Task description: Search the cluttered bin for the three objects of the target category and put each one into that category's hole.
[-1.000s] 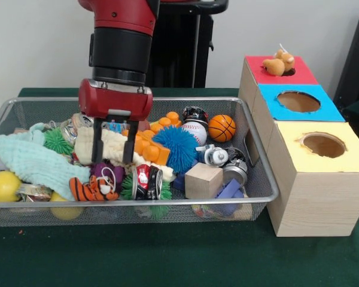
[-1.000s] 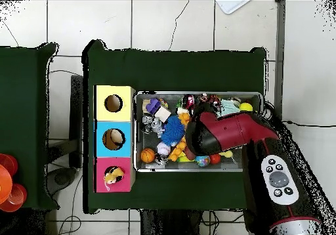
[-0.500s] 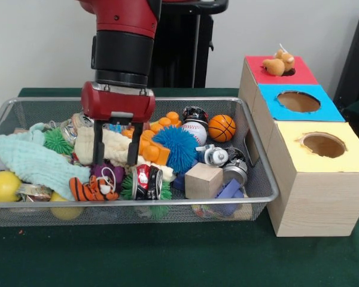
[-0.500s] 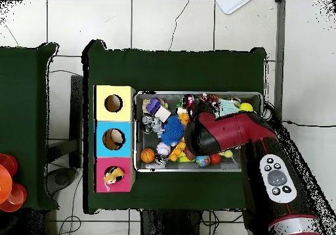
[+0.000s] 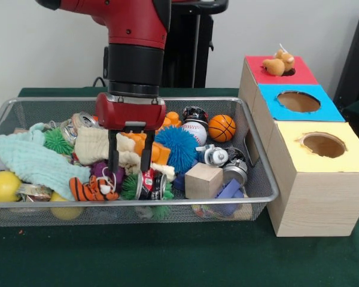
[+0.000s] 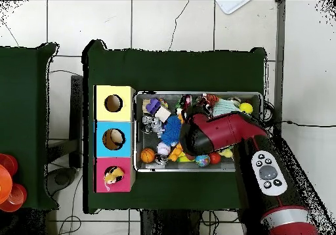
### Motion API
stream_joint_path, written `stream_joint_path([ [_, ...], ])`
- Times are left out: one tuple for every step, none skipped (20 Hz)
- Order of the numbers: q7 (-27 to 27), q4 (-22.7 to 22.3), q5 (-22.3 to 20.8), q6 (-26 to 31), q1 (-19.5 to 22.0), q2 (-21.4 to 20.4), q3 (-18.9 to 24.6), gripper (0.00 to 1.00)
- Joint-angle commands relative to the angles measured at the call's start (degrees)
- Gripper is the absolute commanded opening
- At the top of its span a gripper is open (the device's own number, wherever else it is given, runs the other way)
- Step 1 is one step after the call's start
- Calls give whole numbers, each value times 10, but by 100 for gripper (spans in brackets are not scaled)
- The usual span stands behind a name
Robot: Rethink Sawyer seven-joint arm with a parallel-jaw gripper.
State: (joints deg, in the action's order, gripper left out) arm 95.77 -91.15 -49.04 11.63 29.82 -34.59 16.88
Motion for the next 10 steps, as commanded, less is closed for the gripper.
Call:
stream_joint_path([
  [-32, 1, -34, 22, 0, 22, 19, 100],
  [-37, 1, -34, 24, 2, 22, 20, 100],
  [-41, 1, -34, 27, 4, 22, 22, 100],
  [-47, 3, -36, 31, 6, 23, 23, 100],
  [-52, 2, -36, 34, 8, 21, 24, 100],
  [-57, 4, -37, 37, 10, 22, 25, 100],
  [-62, 2, -36, 40, 13, 20, 28, 100],
  [-67, 2, -37, 42, 17, 20, 29, 100],
  [-72, 0, -36, 45, 20, 17, 32, 100],
  [-79, 1, -37, 48, 24, 18, 35, 100],
])
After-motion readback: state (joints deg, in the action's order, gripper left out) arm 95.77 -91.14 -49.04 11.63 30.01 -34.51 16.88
